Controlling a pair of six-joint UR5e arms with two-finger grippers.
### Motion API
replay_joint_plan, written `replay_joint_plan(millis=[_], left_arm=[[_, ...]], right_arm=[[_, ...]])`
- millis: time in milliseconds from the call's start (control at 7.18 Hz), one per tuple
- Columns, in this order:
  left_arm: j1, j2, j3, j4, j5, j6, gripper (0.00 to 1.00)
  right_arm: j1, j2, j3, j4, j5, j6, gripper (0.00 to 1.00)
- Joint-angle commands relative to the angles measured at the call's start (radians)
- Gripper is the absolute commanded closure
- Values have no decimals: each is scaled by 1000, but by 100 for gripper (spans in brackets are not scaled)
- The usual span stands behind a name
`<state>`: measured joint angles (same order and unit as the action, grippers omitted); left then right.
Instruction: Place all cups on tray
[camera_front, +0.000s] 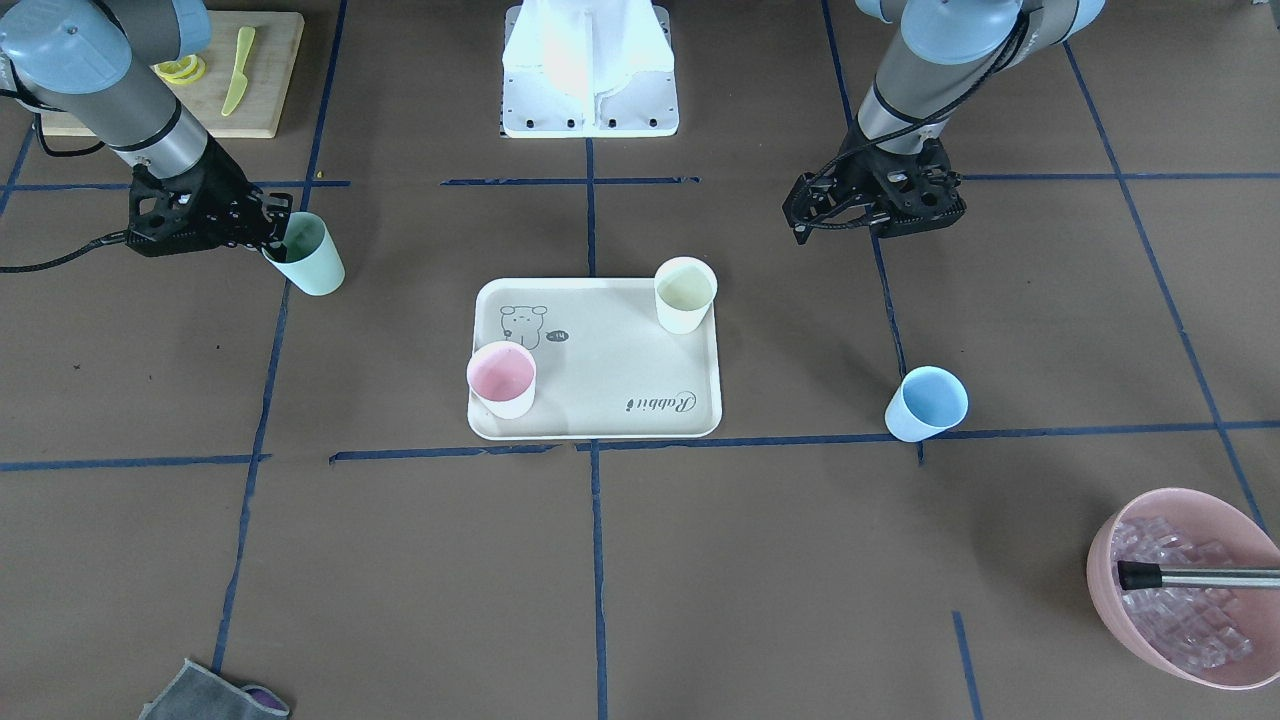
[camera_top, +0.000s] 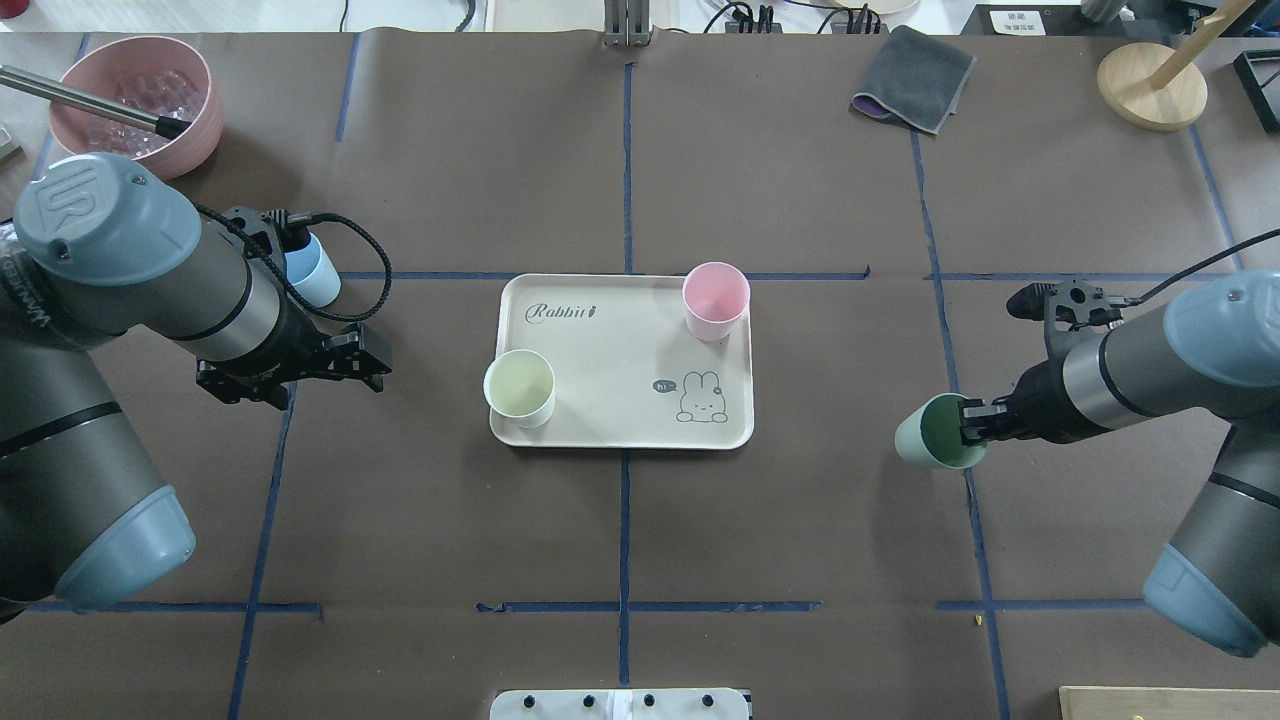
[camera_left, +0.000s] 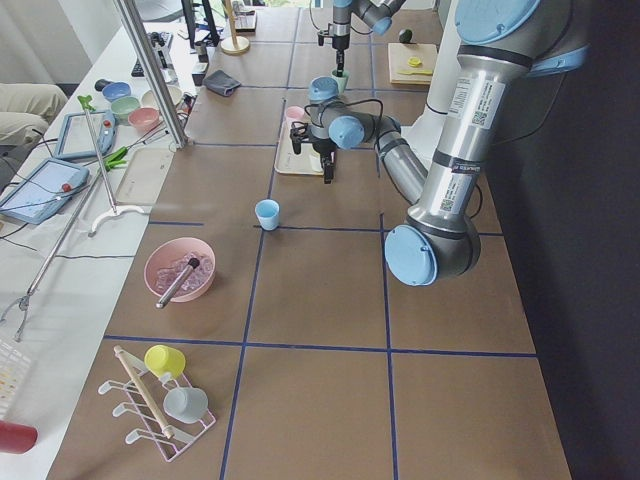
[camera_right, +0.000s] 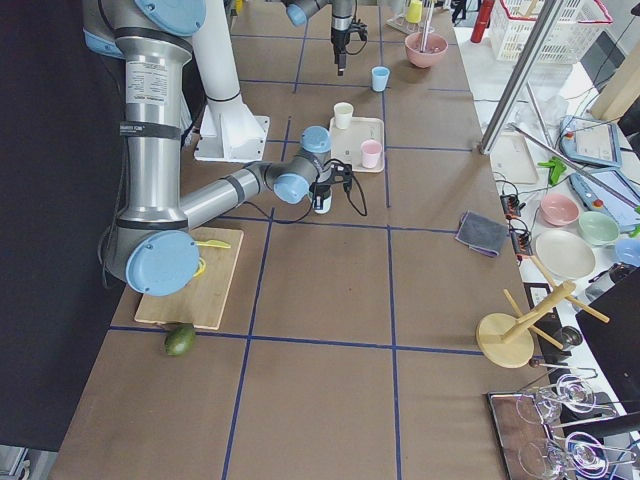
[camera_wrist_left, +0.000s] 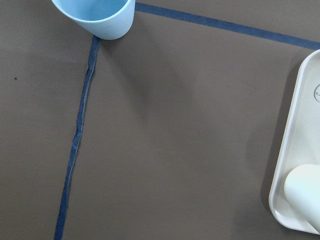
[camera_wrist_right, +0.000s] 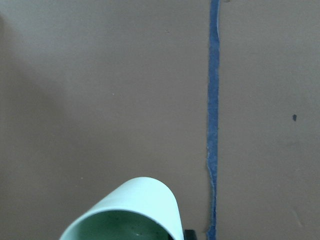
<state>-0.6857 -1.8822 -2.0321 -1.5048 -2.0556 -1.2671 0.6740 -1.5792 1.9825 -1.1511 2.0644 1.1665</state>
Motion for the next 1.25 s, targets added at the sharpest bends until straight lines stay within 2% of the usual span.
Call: replay_joint_plan(millis=[0, 139, 279, 557, 836, 975, 1114], left_arm=[[0, 0, 1, 0, 0, 0, 0], [0, 0, 1, 0, 0, 0, 0], [2, 0, 3, -2, 0, 0, 0], [0, 0, 1, -2, -2, 0, 0], [0, 0, 0, -2, -2, 0, 0], [0, 0, -2, -2, -2, 0, 0], [-2, 0, -5, -2, -2, 0, 0]], right_arm=[[-48, 231, -2, -236, -9, 219, 95], [-85, 352, -14, -378, -33, 302, 95], [-123, 458, -57, -454, -97, 384, 94], [-169, 576, -169, -449, -168, 514, 91], [-177, 602, -215, -443, -205, 521, 90], [-175, 593, -217, -443, -210, 515, 75], [-180, 587, -218, -444, -214, 510, 65]])
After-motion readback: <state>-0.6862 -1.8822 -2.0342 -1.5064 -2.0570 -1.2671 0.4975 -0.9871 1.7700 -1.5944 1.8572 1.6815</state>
